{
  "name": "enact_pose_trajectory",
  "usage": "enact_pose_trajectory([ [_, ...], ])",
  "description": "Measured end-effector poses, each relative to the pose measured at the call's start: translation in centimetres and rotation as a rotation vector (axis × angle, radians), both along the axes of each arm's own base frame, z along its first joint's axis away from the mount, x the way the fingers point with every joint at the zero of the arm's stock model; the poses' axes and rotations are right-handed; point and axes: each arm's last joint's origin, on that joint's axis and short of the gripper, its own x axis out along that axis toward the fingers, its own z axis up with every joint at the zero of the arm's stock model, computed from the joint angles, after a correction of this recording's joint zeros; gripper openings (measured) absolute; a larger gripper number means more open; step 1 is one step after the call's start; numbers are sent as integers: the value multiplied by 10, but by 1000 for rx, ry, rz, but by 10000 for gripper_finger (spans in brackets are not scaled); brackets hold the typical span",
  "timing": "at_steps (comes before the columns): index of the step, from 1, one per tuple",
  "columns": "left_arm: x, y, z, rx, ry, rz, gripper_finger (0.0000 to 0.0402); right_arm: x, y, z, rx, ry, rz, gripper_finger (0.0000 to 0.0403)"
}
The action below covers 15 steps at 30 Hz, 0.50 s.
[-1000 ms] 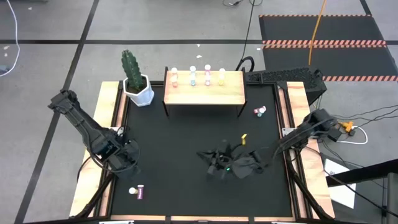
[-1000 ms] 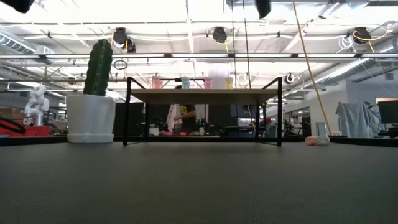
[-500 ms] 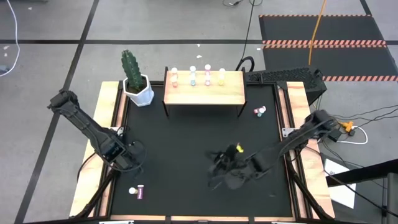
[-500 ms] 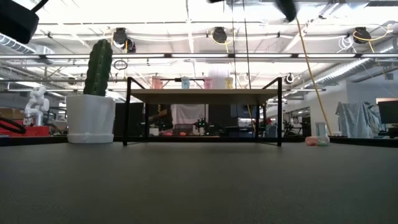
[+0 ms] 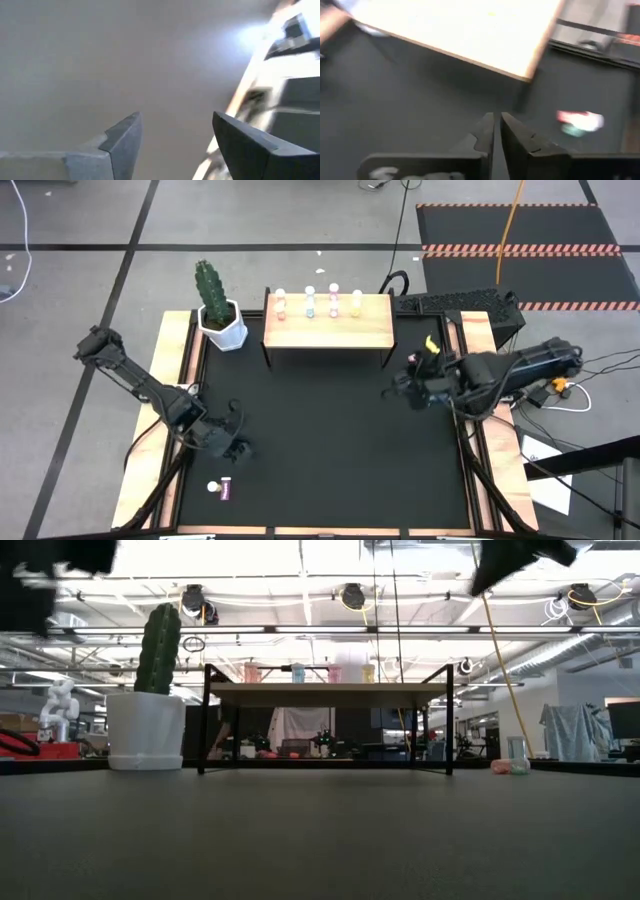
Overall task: Pick and place medicine bottles onto shelf by color
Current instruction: Put the orange pill bottle aligned with the other orange pill bottles on the shelf
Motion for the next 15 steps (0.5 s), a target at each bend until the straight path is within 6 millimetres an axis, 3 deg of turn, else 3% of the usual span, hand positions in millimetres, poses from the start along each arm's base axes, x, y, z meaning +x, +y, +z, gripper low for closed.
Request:
enact_pose_trajectory([
  [7,37,11,36,-16,-484,111,244,-44,-33,-8,11,263,-100,68],
  [9,43,19,40,-15,-512,147,245,-52,-37,-17,39,299,-75,79],
  [15,48,28,42,-46,-370,195,235,-71,-41,-56,122,292,31,111],
])
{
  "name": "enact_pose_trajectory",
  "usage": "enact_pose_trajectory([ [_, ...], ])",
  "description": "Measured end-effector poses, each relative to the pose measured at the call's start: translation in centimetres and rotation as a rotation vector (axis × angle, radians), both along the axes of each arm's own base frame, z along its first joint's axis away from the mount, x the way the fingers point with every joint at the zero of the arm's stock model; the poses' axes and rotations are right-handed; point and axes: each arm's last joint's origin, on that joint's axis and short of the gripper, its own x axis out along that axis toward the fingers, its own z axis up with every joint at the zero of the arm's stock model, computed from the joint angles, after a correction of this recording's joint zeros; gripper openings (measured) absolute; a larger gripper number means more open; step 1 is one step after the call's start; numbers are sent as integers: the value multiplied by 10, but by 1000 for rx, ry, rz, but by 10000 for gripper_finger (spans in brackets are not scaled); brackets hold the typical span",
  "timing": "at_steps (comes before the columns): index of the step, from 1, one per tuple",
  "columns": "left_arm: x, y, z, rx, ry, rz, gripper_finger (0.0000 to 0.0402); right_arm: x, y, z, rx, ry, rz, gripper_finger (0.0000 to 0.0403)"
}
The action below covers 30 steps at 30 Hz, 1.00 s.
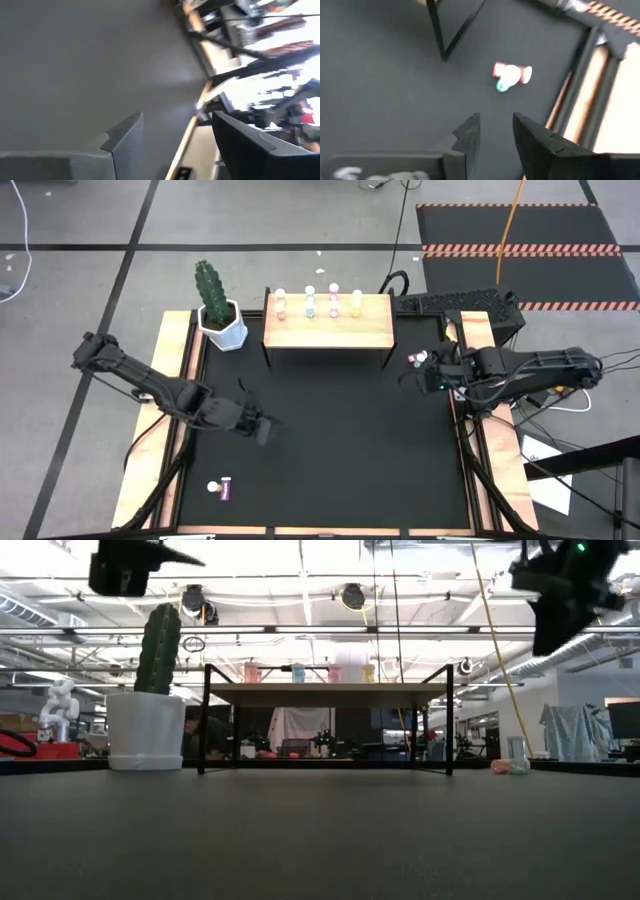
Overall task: Pick and place medicine bottles onto shelf by color
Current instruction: Put the orange pill bottle aligned with the other orange pill bottles on the shelf
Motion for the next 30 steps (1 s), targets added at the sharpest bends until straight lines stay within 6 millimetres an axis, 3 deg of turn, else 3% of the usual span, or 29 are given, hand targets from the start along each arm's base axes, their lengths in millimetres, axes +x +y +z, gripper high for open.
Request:
enact_pose_trajectory([
  [4,-2,-4,-14,-140,190,54,225,-9,1,-24,58,-86,9,125],
  [10,-15,-25,-41,-329,504,100,214,-17,1,-45,94,-184,2,132],
  [16,-20,-41,-52,-371,617,96,214,-22,0,-53,132,-180,-56,132],
  [22,-22,-45,-54,-393,653,88,214,-22,1,-58,252,-146,-34,132],
  [30,-44,-48,-59,-453,916,97,214,-21,2,-58,268,-139,5,132],
])
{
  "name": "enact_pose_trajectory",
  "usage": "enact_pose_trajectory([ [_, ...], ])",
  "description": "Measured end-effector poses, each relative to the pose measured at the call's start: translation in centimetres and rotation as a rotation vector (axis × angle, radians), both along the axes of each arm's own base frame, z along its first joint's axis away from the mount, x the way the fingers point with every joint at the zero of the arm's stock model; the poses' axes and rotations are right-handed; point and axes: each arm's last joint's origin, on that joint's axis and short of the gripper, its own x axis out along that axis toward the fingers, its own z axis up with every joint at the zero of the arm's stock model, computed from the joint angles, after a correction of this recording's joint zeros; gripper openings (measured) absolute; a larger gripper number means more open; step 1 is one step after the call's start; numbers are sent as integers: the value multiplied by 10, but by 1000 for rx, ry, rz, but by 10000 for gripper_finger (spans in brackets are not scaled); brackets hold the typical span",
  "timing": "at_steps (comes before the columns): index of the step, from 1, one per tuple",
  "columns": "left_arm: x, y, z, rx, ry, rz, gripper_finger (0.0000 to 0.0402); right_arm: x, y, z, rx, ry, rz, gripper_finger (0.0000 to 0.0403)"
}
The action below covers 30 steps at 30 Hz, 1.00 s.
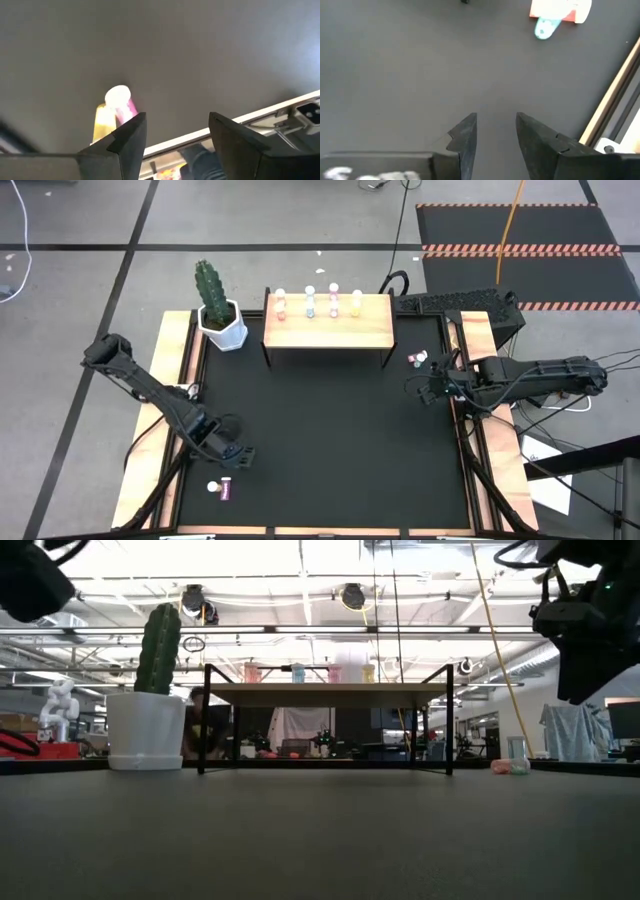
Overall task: Pick and place medicine bottles onto shelf by color
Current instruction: Put the orange pill bottle aligned with the other orange pill bottles on the shelf
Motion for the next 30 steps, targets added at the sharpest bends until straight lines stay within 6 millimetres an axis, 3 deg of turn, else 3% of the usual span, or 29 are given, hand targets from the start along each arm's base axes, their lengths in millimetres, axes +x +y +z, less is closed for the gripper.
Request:
enact_pose_trajectory([
  [9,-14,-20,1,-59,38,-37,214,0,0,0,-16,10,48,132],
  [16,-34,-36,0,32,-20,-158,214,4,0,1,-34,-18,94,132],
  [21,-39,-44,1,76,-97,-76,214,9,0,4,-45,-73,109,132],
  [25,-32,-43,3,117,-206,2,214,5,-3,3,-118,-48,1,132],
  [30,-23,-35,3,142,-233,49,214,-5,-11,-2,-207,-15,-263,132],
])
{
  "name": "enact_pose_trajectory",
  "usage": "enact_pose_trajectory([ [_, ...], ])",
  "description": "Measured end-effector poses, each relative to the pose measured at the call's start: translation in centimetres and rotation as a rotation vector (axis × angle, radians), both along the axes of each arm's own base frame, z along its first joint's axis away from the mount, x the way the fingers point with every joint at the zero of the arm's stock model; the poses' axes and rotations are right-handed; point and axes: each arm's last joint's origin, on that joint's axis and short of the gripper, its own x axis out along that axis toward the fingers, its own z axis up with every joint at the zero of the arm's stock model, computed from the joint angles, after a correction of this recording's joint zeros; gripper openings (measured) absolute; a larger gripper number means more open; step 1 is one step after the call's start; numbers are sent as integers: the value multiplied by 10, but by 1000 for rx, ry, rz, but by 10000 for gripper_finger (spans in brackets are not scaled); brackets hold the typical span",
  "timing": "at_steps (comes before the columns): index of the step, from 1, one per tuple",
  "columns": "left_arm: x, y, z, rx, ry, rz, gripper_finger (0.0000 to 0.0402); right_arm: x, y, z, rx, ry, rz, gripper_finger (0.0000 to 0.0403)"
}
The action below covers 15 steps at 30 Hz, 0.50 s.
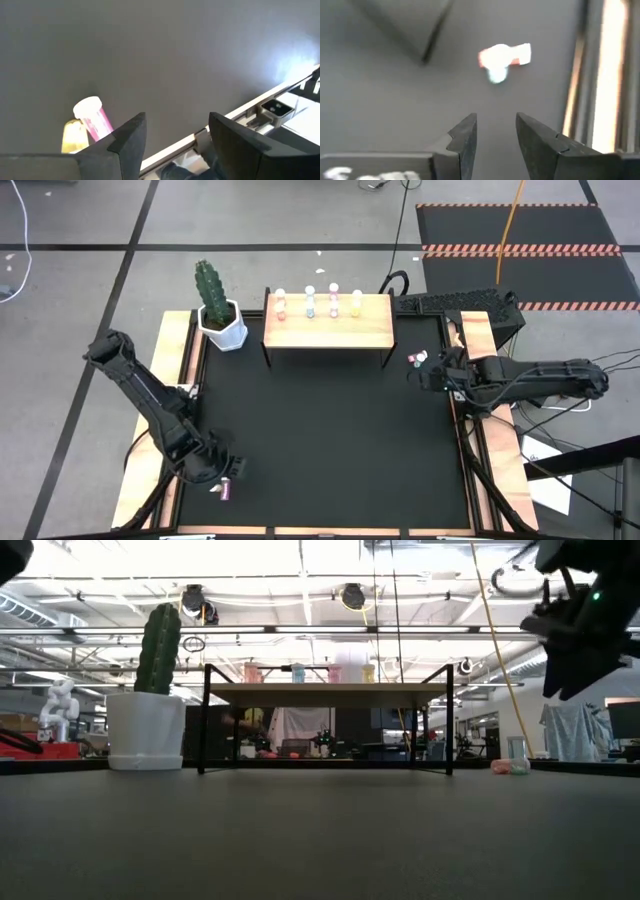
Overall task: Pick and place medicine bottles onto shelf by color
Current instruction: Put the orange pill bottle aligned with the other orange pill bottles on the shelf
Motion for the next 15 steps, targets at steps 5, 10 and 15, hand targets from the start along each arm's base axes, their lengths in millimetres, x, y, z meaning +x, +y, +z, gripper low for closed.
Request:
enact_pose_trajectory([
  [5,12,6,2,-15,-45,32,214,-2,-9,-16,51,-54,-207,132],
  [10,33,14,10,36,-226,4,214,0,-18,-15,38,-125,-318,132],
  [15,55,29,17,89,-364,5,214,3,-33,-12,27,-184,-384,132],
])
